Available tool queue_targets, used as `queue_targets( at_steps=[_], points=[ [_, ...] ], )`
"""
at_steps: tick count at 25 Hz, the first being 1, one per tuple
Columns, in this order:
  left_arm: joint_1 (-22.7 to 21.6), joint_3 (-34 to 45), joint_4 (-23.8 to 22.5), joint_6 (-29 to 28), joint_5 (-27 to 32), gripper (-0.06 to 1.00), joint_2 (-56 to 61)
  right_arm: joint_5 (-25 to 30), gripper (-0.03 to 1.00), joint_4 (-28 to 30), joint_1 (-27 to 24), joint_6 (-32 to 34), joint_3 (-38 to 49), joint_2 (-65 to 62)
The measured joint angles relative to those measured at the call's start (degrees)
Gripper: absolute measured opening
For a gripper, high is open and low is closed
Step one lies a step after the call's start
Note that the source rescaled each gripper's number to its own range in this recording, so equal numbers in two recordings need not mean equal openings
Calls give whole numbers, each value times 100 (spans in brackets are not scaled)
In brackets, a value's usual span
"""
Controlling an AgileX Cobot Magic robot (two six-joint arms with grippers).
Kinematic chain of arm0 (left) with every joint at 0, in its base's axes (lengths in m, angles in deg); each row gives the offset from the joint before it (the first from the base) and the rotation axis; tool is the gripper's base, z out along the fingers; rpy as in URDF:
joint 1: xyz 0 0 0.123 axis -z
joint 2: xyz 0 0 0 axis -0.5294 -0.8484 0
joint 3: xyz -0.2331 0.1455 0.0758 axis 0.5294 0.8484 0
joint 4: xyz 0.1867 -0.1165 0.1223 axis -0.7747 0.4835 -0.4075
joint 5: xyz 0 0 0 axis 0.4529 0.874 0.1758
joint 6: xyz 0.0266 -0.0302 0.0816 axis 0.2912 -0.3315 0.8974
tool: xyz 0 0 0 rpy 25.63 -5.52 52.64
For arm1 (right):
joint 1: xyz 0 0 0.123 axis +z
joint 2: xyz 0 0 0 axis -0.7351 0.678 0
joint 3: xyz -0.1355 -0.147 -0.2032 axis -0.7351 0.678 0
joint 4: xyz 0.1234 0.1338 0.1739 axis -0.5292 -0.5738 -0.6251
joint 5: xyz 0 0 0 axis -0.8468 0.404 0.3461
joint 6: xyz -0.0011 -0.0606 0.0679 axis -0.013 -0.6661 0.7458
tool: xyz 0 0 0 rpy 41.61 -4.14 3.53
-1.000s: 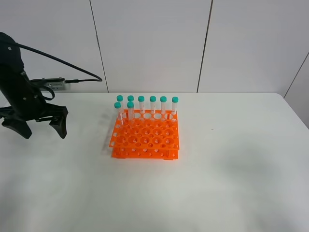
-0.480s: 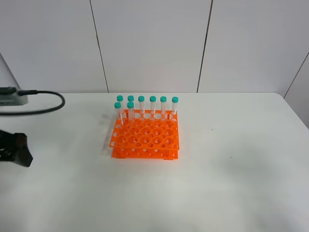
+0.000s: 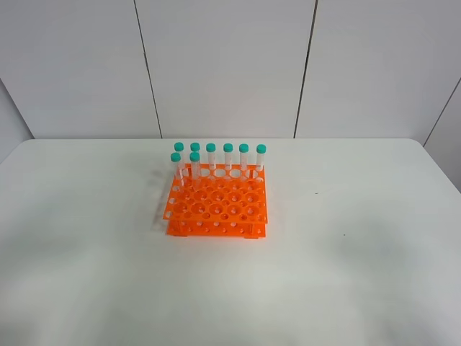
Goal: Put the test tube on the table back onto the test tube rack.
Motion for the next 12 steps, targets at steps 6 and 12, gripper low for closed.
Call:
queue_targets(
  at_steps=[6,12],
  points=[
    [0,7,-18,18,26,100,934,0,100,0,0,2,0,0],
    [76,12,-23,18,20,100,946,0,100,0,0,2,0,0]
  ],
)
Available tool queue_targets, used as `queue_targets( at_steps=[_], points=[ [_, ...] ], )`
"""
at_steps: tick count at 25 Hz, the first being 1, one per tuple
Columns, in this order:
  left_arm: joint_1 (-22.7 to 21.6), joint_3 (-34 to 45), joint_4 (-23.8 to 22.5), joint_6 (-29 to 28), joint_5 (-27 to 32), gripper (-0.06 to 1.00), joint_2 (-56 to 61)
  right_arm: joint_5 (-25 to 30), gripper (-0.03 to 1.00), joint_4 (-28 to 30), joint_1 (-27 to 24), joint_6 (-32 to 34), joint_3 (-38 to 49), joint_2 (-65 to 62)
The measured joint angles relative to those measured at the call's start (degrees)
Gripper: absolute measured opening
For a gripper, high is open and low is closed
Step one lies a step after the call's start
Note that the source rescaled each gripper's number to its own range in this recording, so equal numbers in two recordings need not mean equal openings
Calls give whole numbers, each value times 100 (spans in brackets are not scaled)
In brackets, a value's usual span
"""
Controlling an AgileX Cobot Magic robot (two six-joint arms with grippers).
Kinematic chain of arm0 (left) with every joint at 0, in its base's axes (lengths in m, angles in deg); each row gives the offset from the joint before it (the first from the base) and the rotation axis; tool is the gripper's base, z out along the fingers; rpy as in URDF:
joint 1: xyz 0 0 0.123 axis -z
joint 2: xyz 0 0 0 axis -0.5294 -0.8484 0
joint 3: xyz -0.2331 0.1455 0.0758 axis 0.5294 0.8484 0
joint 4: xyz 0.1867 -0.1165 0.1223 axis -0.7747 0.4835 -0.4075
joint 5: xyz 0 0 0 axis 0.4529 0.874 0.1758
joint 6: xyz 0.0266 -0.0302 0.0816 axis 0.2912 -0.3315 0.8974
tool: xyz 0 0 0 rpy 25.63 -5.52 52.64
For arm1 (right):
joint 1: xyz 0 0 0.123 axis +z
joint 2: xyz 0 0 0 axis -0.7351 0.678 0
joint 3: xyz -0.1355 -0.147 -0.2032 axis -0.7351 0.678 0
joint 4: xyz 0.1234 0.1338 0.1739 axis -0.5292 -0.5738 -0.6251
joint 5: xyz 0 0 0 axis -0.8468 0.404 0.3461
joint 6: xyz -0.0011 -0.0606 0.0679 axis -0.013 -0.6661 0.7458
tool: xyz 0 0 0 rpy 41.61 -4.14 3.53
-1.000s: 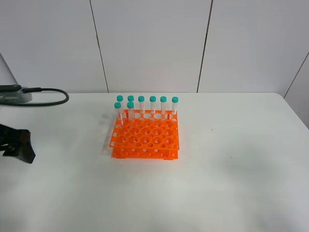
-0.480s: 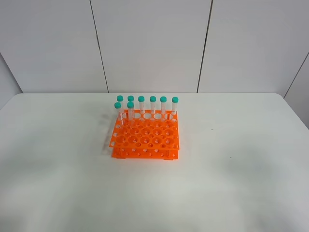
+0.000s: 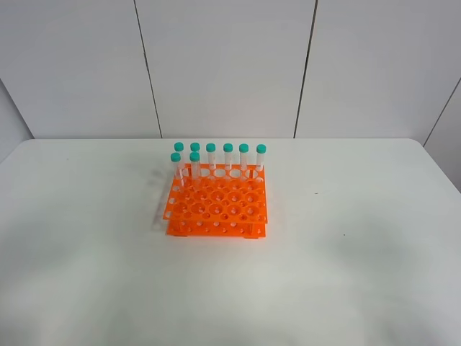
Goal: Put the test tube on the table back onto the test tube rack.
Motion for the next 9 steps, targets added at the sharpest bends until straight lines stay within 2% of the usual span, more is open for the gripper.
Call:
queue_targets(
  at_steps=[9],
  points=[
    [7,0,0,17,0,100,0,0,100,0,0,5,0,0]
  ],
)
